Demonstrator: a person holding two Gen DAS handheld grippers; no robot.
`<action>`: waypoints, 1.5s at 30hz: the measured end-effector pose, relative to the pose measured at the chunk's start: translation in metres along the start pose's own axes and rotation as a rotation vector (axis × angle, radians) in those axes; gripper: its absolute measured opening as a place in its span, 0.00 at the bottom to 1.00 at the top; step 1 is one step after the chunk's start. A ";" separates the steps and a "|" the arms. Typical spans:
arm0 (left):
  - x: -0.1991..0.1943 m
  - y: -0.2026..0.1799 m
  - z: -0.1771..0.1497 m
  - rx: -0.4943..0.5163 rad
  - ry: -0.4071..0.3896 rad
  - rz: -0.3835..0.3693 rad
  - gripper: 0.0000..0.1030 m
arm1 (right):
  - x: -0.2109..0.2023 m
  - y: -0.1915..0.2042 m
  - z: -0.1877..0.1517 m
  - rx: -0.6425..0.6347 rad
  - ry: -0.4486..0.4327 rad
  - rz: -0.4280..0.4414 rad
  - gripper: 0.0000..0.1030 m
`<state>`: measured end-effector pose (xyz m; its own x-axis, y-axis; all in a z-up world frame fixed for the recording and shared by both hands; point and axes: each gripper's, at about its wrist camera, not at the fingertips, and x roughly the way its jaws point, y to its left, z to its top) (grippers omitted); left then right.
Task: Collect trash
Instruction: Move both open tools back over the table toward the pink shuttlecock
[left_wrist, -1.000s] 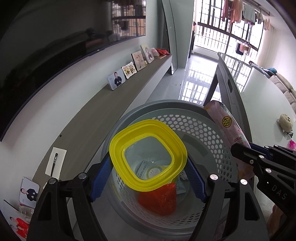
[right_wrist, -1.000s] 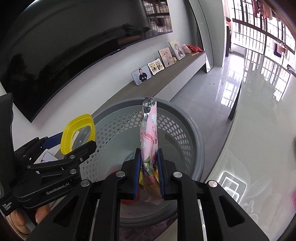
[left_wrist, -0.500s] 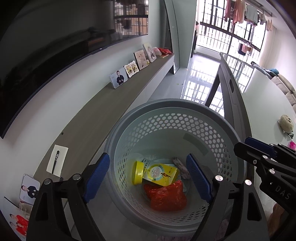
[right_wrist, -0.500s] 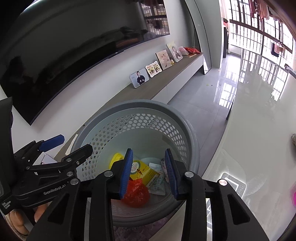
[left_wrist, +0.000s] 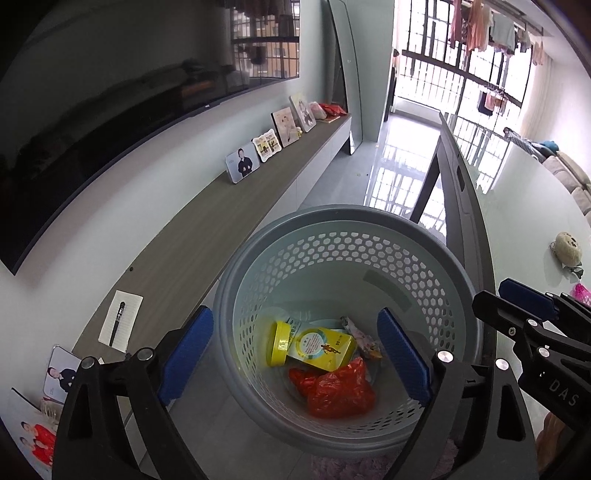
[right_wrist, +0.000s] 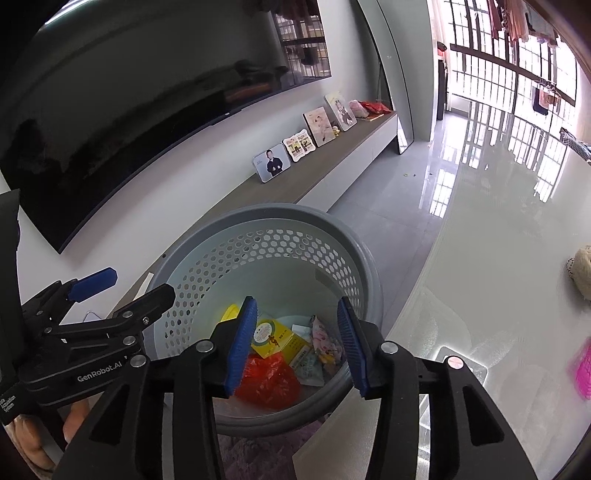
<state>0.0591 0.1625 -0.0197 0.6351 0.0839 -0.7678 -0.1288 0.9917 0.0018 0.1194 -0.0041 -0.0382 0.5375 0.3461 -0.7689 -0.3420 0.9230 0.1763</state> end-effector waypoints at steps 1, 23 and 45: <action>-0.002 -0.001 0.000 0.001 -0.004 0.000 0.88 | -0.003 -0.001 -0.001 0.002 -0.006 -0.003 0.47; -0.038 -0.091 -0.007 0.136 -0.061 -0.137 0.93 | -0.103 -0.091 -0.056 0.193 -0.104 -0.205 0.56; -0.069 -0.270 -0.024 0.338 -0.050 -0.323 0.93 | -0.211 -0.233 -0.134 0.412 -0.193 -0.408 0.58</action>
<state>0.0324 -0.1136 0.0174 0.6389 -0.2384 -0.7314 0.3317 0.9432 -0.0176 -0.0173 -0.3149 0.0004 0.7055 -0.0606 -0.7061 0.2268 0.9632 0.1439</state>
